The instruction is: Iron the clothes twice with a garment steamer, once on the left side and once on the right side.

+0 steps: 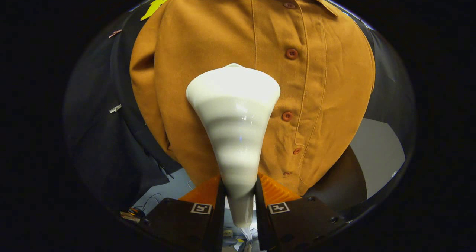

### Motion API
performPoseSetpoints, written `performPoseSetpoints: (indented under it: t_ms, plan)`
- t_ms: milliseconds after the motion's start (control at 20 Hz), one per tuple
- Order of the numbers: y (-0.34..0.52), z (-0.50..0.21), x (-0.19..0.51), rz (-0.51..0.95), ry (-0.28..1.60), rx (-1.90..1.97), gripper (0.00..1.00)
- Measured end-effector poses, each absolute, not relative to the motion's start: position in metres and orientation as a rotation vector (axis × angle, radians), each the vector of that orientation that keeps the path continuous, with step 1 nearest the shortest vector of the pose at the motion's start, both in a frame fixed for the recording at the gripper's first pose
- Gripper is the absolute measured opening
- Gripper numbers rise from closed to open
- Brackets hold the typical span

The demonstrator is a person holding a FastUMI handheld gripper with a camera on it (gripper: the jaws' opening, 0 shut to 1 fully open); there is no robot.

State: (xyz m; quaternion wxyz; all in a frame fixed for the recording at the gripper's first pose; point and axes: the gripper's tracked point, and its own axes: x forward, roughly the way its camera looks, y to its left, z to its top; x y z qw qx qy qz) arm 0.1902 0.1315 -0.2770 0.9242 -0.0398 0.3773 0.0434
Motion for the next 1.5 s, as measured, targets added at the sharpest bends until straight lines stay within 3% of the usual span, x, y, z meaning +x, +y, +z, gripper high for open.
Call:
performPoseSetpoints:
  t_ms: [900,1500]
  plan:
    - [0.124,-0.349,0.143,0.078,0.98,-0.039,0.4]
    - [0.114,-0.214,0.157,0.066,0.62,-0.005,0.4]
